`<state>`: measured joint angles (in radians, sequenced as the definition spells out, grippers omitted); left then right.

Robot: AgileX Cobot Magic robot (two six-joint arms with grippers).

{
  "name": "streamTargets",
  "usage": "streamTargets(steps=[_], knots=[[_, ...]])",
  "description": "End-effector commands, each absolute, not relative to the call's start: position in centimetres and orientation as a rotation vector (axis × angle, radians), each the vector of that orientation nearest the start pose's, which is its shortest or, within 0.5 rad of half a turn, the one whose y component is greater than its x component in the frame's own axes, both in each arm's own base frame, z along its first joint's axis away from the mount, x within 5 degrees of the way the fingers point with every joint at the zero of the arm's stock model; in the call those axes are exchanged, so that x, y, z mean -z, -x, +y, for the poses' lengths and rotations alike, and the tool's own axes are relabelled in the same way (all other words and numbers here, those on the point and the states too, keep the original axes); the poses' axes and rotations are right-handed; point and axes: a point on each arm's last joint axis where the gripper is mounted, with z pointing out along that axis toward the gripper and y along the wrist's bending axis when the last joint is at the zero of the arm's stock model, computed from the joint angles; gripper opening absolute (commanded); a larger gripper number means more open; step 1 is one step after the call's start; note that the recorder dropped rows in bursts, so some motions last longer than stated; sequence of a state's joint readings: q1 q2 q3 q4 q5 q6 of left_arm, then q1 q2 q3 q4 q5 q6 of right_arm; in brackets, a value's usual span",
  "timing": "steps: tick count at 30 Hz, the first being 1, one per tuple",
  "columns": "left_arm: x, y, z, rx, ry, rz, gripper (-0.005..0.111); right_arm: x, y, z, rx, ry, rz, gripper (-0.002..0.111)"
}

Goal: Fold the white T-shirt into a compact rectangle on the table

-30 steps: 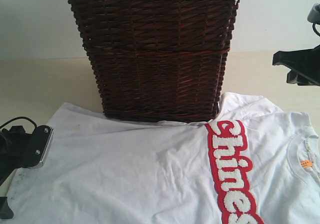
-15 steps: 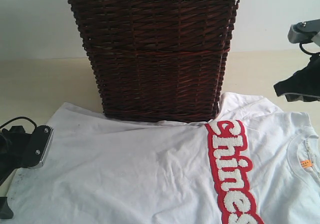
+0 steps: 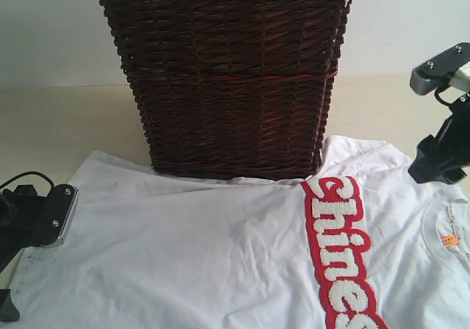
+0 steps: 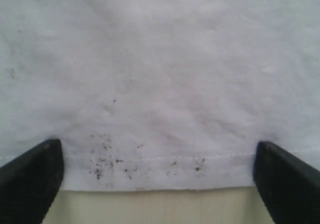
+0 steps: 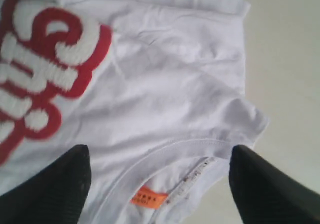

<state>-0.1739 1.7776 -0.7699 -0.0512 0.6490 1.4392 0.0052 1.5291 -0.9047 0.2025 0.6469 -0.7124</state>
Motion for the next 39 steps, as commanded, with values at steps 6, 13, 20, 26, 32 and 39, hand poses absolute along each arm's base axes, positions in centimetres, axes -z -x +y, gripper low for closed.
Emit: streamTargets(steps=[6,13,20,26,32,39], knots=[[-10.7,-26.0,-4.6,-0.033,2.236,-2.22,0.105,-20.8,-26.3,1.2,-0.048,1.677,2.463,0.089],[-10.7,-26.0,-4.6,-0.033,2.236,-2.22,0.105,-18.8,-26.4,-0.6,0.098,1.991,2.511,0.105],[-10.7,-26.0,-4.7,-0.032,2.236,-2.221,0.105,-16.4,-26.5,-0.5,-0.011,2.399,2.195,0.105],[-10.7,-26.0,-4.7,-0.032,2.236,-2.221,0.105,-14.3,-27.4,-1.8,0.089,2.2,2.459,0.105],[-10.7,-26.0,-4.7,-0.032,2.236,-2.221,0.105,-13.1,-27.9,-1.8,0.073,2.251,2.402,0.105],[-10.7,-26.1,-4.7,-0.03,2.237,-2.222,0.105,-13.6,-28.4,-1.3,0.01,2.257,2.336,0.105]])
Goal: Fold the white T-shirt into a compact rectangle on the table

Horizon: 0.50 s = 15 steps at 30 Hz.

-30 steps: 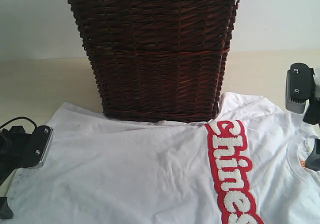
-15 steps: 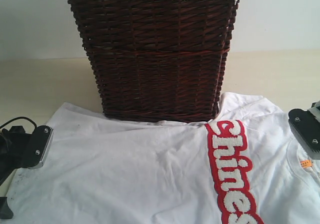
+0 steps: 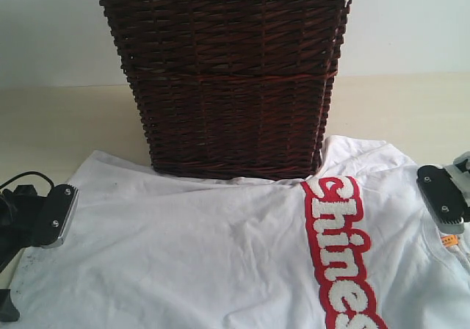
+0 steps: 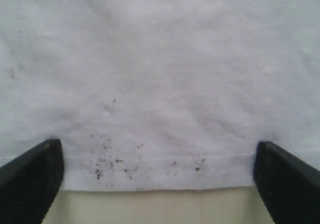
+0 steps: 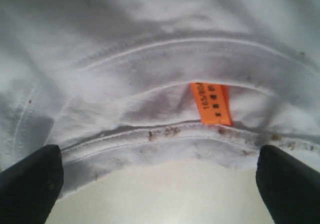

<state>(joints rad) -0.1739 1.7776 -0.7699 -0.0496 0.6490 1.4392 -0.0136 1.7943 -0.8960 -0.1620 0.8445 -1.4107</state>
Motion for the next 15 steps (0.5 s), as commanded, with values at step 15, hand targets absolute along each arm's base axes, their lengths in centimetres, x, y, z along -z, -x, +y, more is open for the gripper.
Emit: streamTargets(steps=[15], knots=[[-10.7,-26.1,-4.7,-0.03,2.237,-2.222,0.105,-11.5,-29.1,-1.8,0.092,2.209,2.42,0.105]])
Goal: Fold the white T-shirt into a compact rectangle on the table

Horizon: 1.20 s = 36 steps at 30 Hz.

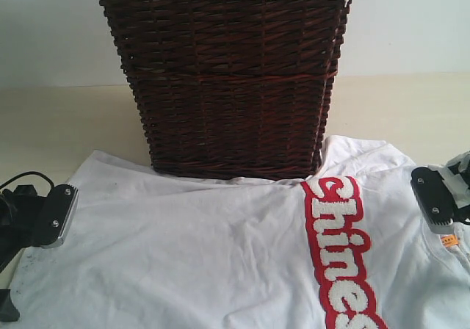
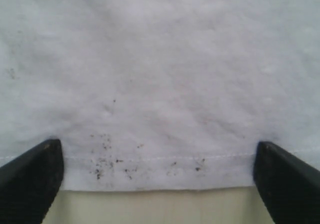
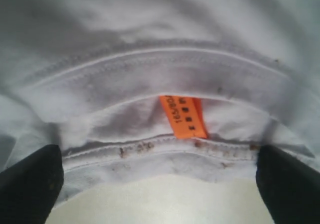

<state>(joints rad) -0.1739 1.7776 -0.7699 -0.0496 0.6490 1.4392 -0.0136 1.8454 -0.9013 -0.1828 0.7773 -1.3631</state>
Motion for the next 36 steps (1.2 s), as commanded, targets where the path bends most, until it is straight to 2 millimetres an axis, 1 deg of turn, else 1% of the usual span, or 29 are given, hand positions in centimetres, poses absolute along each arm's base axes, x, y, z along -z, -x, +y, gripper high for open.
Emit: streamTargets(steps=[1,29,34,36], knots=[[-10.72,-26.06,-4.65,-0.03,2.237,-2.222,0.105,-11.44,-29.06,-1.77,0.09,2.21,2.421,0.105],[-10.72,-26.06,-4.65,-0.03,2.237,-2.222,0.105,-11.44,-29.03,-1.76,0.084,2.211,2.422,0.105],[-10.72,-26.06,-4.65,-0.03,2.237,-2.222,0.105,-11.42,-29.34,-1.72,0.115,2.194,2.399,0.105],[-10.72,-26.06,-4.65,-0.03,2.237,-2.222,0.105,-11.42,-29.43,-1.71,0.125,2.189,2.391,0.1]])
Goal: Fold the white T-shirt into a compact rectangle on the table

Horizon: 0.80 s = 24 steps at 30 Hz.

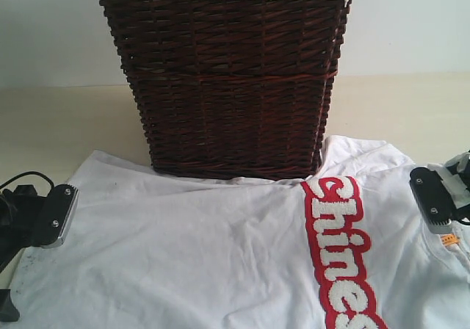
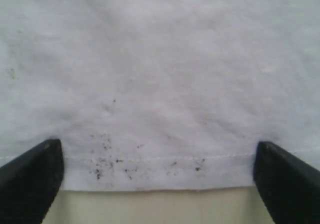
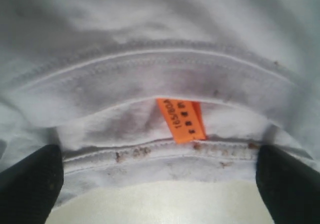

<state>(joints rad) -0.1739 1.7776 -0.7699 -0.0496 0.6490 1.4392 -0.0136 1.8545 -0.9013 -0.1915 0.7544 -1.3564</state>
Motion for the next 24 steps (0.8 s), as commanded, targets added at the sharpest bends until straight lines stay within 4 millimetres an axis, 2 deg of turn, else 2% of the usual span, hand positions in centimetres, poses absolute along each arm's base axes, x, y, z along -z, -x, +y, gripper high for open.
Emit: streamTargets(steps=[1,2,3,5,7,9,24], knots=[[-10.72,-26.06,-4.65,-0.03,2.237,-2.222,0.105,-11.42,-29.44,-1.71,0.125,2.189,2.391,0.09],[-10.72,-26.06,-4.65,-0.03,2.237,-2.222,0.105,-11.42,-29.44,-1.71,0.125,2.189,2.391,0.082],[-10.72,-26.06,-4.65,-0.03,2.237,-2.222,0.105,-11.42,-29.44,-1.71,0.125,2.189,2.391,0.064],[-10.72,-26.06,-4.65,-0.03,2.237,-2.222,0.105,-11.42,-29.44,-1.71,0.125,2.189,2.391,0.034],[-10.72,-26.06,-4.65,-0.03,2.237,-2.222,0.105,-11.42,-29.44,-1.71,0.125,2.189,2.391,0.011],[-10.72,-26.06,-4.65,-0.03,2.237,-2.222,0.105,-11.42,-29.44,-1.71,0.125,2.189,2.391,0.002],[-10.72,-26.06,-4.65,-0.03,2.237,-2.222,0.105,-11.4,-29.48,-1.59,0.115,2.164,2.397,0.0]])
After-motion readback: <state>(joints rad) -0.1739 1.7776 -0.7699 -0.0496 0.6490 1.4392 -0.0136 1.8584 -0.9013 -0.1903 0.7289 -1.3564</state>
